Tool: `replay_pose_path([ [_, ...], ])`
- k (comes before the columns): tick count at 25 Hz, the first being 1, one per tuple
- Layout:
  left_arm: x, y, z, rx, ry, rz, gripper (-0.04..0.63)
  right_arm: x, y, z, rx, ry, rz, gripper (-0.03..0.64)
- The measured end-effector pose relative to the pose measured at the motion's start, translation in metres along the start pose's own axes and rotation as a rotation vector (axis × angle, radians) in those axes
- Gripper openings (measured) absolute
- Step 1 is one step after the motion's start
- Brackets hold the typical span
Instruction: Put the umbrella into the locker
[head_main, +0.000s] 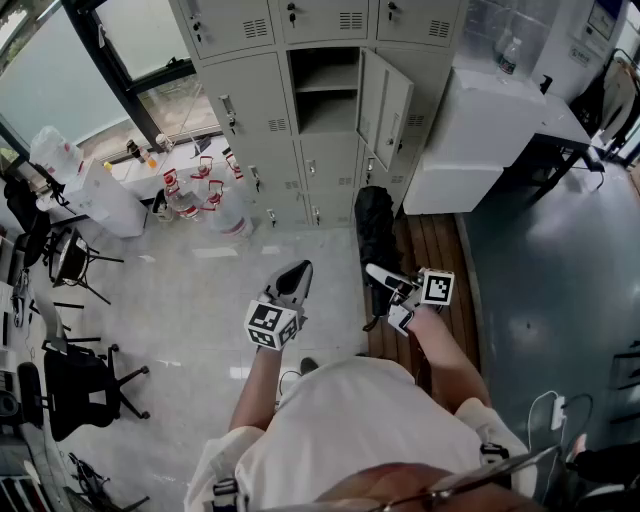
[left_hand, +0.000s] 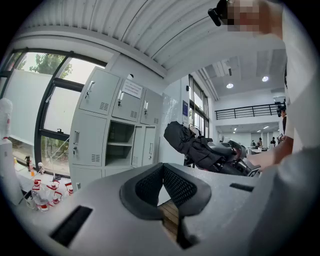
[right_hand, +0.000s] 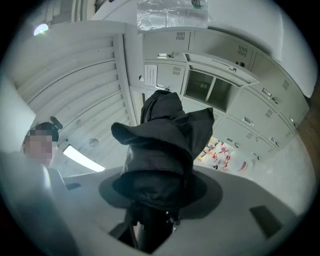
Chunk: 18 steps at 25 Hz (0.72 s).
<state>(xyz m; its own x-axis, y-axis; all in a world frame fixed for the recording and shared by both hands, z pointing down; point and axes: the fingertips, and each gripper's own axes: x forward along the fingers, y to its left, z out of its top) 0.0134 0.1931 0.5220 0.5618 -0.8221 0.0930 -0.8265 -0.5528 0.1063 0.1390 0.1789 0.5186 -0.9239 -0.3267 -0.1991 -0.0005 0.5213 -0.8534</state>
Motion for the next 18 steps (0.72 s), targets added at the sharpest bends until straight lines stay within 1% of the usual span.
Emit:
replay_pose_path([
  [7, 0.003, -0.005, 0.001, 0.0, -0.004, 0.008, 0.003, -0.003, 0.003, 0.001, -0.008, 0.013, 0.012, 0.23],
  [18, 0.014, -0.031, -0.005, 0.004, 0.002, 0.04, 0.003, -0.032, -0.005, 0.006, -0.009, 0.041, 0.002, 0.235],
])
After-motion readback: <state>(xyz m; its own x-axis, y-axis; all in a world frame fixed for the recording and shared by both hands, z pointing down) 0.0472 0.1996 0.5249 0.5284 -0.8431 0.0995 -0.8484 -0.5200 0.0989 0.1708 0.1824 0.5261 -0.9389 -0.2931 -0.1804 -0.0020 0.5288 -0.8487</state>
